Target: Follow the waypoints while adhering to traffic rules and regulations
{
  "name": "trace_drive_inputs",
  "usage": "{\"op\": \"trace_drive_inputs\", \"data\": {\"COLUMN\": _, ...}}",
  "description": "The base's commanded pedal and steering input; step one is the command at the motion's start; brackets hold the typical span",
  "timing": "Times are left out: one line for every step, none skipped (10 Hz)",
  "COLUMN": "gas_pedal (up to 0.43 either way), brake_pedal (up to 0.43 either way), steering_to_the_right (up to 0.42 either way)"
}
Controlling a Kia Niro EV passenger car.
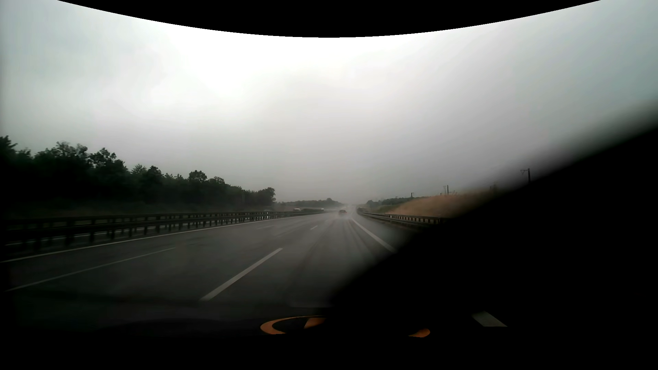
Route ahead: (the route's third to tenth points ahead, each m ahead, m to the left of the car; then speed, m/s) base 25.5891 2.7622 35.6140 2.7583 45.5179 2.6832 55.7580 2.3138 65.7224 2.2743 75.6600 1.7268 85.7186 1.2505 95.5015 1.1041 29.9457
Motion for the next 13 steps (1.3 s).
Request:
{"op": "trace_drive_inputs", "data": {"gas_pedal": 0.197, "brake_pedal": 0.000, "steering_to_the_right": 0.004}}
{"op": "trace_drive_inputs", "data": {"gas_pedal": 0.197, "brake_pedal": 0.000, "steering_to_the_right": 0.004}}
{"op": "trace_drive_inputs", "data": {"gas_pedal": 0.209, "brake_pedal": 0.000, "steering_to_the_right": 0.004}}
{"op": "trace_drive_inputs", "data": {"gas_pedal": 0.220, "brake_pedal": 0.000, "steering_to_the_right": 0.004}}
{"op": "trace_drive_inputs", "data": {"gas_pedal": 0.220, "brake_pedal": 0.000, "steering_to_the_right": 0.004}}
{"op": "trace_drive_inputs", "data": {"gas_pedal": 0.228, "brake_pedal": 0.000, "steering_to_the_right": 0.003}}
{"op": "trace_drive_inputs", "data": {"gas_pedal": 0.228, "brake_pedal": 0.000, "steering_to_the_right": 0.003}}
{"op": "trace_drive_inputs", "data": {"gas_pedal": 0.228, "brake_pedal": 0.000, "steering_to_the_right": 0.003}}
{"op": "trace_drive_inputs", "data": {"gas_pedal": 0.228, "brake_pedal": 0.000, "steering_to_the_right": 0.003}}
{"op": "trace_drive_inputs", "data": {"gas_pedal": 0.228, "brake_pedal": 0.000, "steering_to_the_right": 0.003}}
{"op": "trace_drive_inputs", "data": {"gas_pedal": 0.228, "brake_pedal": 0.000, "steering_to_the_right": 0.003}}
{"op": "trace_drive_inputs", "data": {"gas_pedal": 0.228, "brake_pedal": 0.000, "steering_to_the_right": 0.003}}
{"op": "trace_drive_inputs", "data": {"gas_pedal": 0.228, "brake_pedal": 0.000, "steering_to_the_right": 0.002}}
